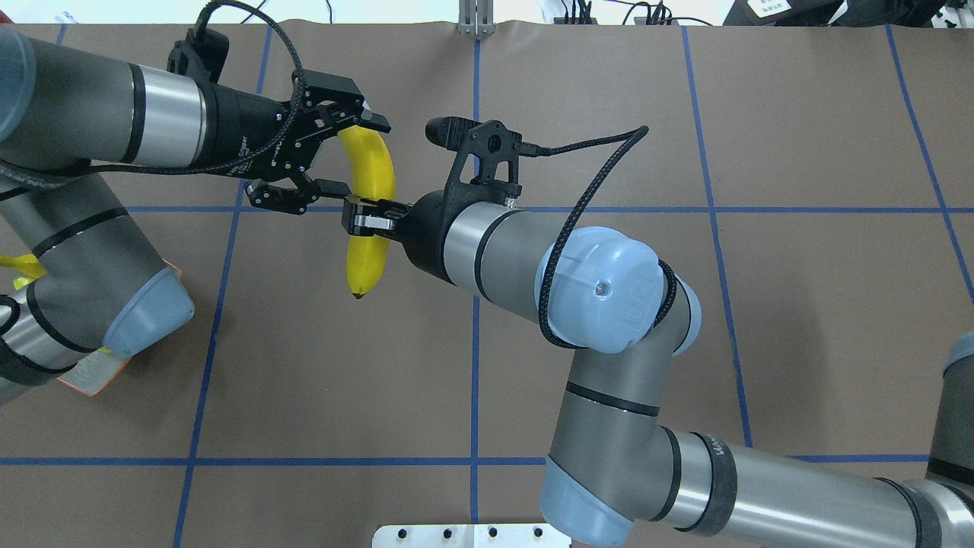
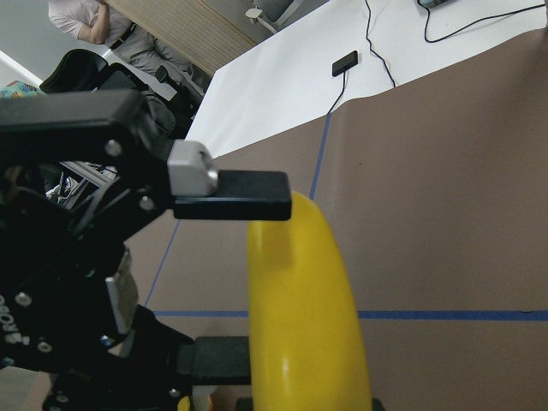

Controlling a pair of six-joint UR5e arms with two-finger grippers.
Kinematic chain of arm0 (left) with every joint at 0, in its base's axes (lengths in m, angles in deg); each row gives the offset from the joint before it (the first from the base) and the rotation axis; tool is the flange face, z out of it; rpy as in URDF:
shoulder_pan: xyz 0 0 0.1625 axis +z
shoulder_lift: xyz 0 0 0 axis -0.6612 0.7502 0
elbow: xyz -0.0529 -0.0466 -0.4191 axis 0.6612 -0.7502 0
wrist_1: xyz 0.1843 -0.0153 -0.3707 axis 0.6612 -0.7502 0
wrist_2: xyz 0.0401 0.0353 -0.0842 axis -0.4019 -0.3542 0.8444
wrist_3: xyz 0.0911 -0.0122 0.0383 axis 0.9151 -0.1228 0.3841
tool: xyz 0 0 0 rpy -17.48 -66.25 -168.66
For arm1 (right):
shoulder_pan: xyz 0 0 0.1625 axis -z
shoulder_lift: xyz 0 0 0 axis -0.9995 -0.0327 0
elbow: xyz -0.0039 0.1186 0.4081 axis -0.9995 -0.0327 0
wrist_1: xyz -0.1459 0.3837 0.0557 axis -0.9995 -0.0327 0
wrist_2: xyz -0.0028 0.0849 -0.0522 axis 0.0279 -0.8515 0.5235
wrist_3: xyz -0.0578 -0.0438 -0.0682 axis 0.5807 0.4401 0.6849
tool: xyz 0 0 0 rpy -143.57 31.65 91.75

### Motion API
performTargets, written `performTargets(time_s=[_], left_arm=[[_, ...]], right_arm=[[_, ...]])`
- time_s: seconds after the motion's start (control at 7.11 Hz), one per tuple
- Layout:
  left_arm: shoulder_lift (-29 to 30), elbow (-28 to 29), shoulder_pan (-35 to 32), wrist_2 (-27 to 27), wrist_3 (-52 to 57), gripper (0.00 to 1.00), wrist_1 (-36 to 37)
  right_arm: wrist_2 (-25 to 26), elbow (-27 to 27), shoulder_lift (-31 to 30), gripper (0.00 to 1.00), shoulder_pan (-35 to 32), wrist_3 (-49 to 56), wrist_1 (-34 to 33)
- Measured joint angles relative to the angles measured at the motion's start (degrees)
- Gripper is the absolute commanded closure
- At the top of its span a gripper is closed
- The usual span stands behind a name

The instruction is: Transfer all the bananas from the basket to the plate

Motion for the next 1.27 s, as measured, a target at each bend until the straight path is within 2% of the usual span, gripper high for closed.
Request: performTargets(time_s=[0.14,0.28,0.42,0.98,1.13,1.27], left_arm=[[0.03,-0.01,0.11,-0.08,-0.04,0.73,0.0],[0.06,-0.13,0.26,-0.11,-0.21,1.0,0.0],[0.12,-0.29,0.44,-0.1,-1.03,1.0,0.0],[-0.11,-0.61,0.36,-0.18,-3.14,1.0,-0.02],[-0.67,-0.55,-0.23,-0.19,-3.05,1.0,0.12],[-2.1,-0.55,-1.38,-0.14,-2.75,1.0,0.32]], right_arm=[[0.04,0.06,0.02,1.0,0.03,0.06,0.02],[0.04,0.07,0.04,0.44,0.06,0.22,0.06],[0.02,0.05,0.04,0.01,0.07,0.45,0.05],[-0.56,2.33,-0.59,0.0,-0.65,0.23,-2.81],[-2.37,4.63,-1.0,0.0,-2.44,0.39,-7.03],[-6.61,6.61,-1.53,0.0,-5.84,0.51,-11.87]])
